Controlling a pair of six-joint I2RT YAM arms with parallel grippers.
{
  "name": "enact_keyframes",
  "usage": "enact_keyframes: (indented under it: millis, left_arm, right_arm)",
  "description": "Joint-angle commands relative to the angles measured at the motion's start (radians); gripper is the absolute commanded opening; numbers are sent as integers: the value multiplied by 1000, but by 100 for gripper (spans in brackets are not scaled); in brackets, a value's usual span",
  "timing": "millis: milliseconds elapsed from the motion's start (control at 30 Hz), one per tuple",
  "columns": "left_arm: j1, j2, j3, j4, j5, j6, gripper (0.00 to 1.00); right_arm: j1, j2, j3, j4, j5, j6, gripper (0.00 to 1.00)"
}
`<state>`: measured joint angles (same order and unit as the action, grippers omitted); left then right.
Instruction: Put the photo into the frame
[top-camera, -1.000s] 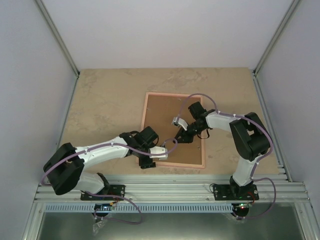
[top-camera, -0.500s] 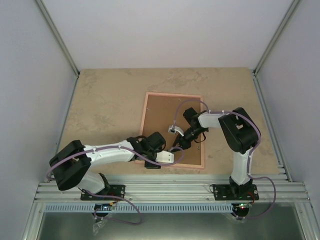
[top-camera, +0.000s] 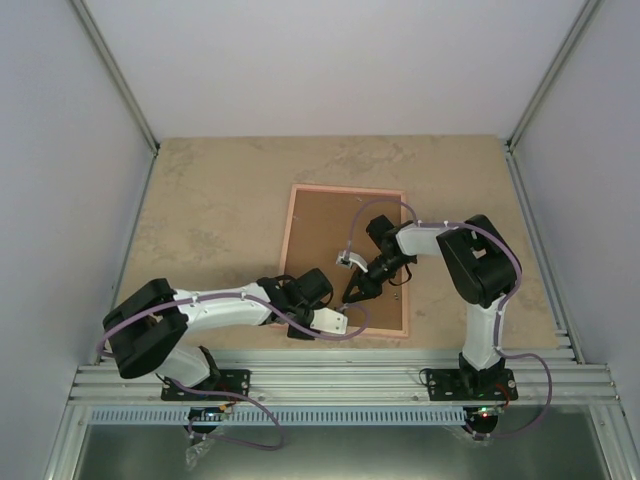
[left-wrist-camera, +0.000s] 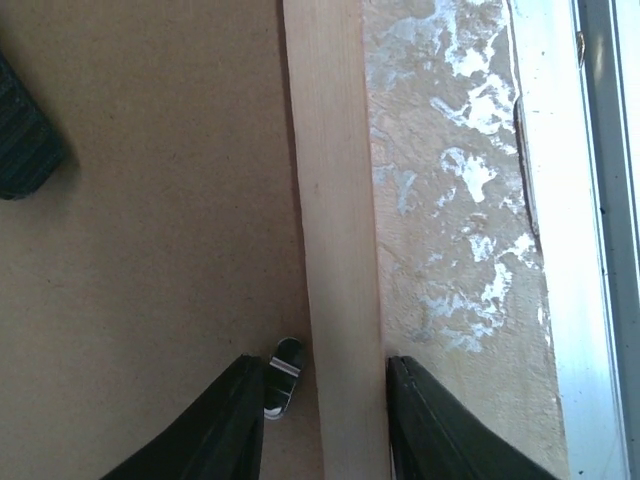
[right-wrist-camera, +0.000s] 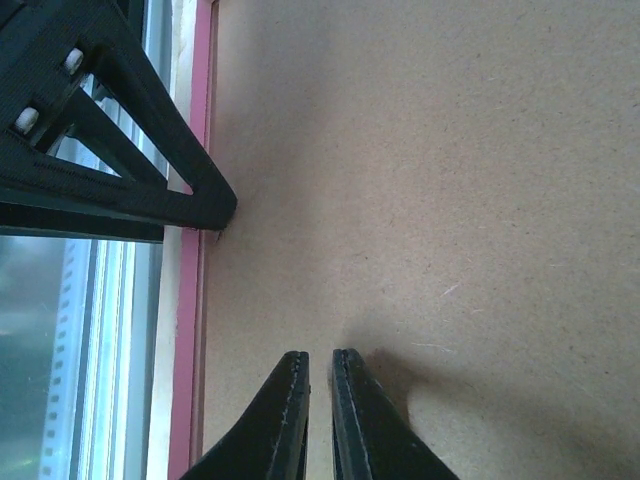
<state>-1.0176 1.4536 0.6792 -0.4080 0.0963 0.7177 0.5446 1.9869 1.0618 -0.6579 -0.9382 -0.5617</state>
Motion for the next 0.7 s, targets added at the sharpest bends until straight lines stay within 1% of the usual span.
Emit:
enact_keyframes:
  millis: [0,333,400,467,567,667]
  left_arm:
    - [-9,25,-26,-17,3,34,33]
    - [-24,29,-54,-35,-25,80,9]
    - [-24,19,-48,-47,-26,85,8]
    - [-24,1,-28,-56,-25,64,12]
    - [-18,-29,20,-77,-8,8,29]
    - [34,-57,101,-129,70,-65,42]
  right_arm:
    - [9,56,-37,5,178,-18,10]
    - [6,46,-43,7,175,-21,10]
    - [6,42,-43,5,174,-20,10]
    - [6,30,-41,2,163,-20,10]
    - [3,-25,-28,-17,118,-32,12]
    - [-21,-97,6,-41,61,-44,18]
